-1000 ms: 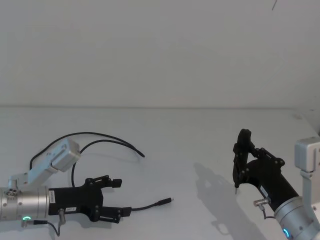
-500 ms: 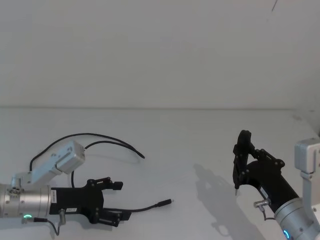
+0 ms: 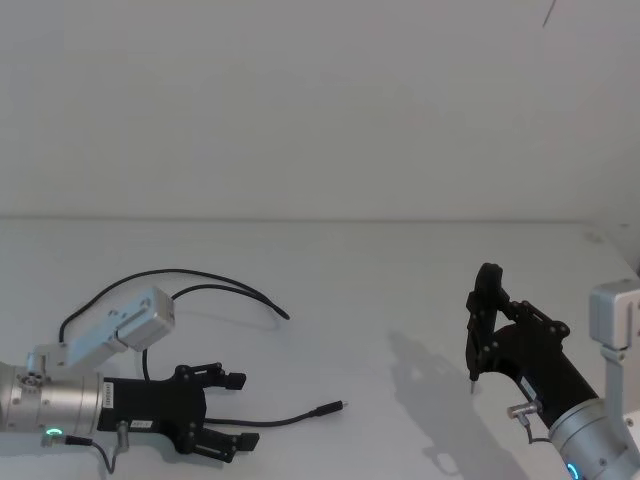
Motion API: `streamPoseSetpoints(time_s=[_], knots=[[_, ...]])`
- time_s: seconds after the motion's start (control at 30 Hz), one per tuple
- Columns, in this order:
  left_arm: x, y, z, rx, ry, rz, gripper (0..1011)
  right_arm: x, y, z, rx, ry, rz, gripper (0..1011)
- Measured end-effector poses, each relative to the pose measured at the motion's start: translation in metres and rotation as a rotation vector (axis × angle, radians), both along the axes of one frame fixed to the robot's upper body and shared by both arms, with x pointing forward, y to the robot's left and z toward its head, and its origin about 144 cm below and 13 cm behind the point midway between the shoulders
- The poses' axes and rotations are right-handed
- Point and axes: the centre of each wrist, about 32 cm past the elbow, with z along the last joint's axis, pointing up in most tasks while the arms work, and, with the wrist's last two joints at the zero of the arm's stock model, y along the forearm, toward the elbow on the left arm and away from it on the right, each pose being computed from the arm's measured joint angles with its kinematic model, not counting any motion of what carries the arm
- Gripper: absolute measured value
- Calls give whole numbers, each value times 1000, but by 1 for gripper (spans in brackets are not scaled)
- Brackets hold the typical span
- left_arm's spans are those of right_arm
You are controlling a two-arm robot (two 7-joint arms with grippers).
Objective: Pick up the data cable with the one hand.
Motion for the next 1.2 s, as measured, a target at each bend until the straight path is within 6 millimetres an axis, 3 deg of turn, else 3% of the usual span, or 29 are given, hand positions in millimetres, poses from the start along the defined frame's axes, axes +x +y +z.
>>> streamPoseSetpoints(time_s=[0.23,0.5,0.53,0.87,1.1,1.2], knots=[[2,0,0,13,15,-12,906,0,0,0,0,0,0,279],[4,0,0,23,28,-22,696,0,0,0,0,0,0,279],[5,0,0,25,31,-24,576,0,0,0,0,0,0,279],[6,-1,0,29,37,-30,234,0,0,0,0,0,0,279],[6,-1,0,30,39,-32,37,0,0,0,0,0,0,279],[6,-1,0,31,39,-32,29,0,0,0,0,0,0,279]])
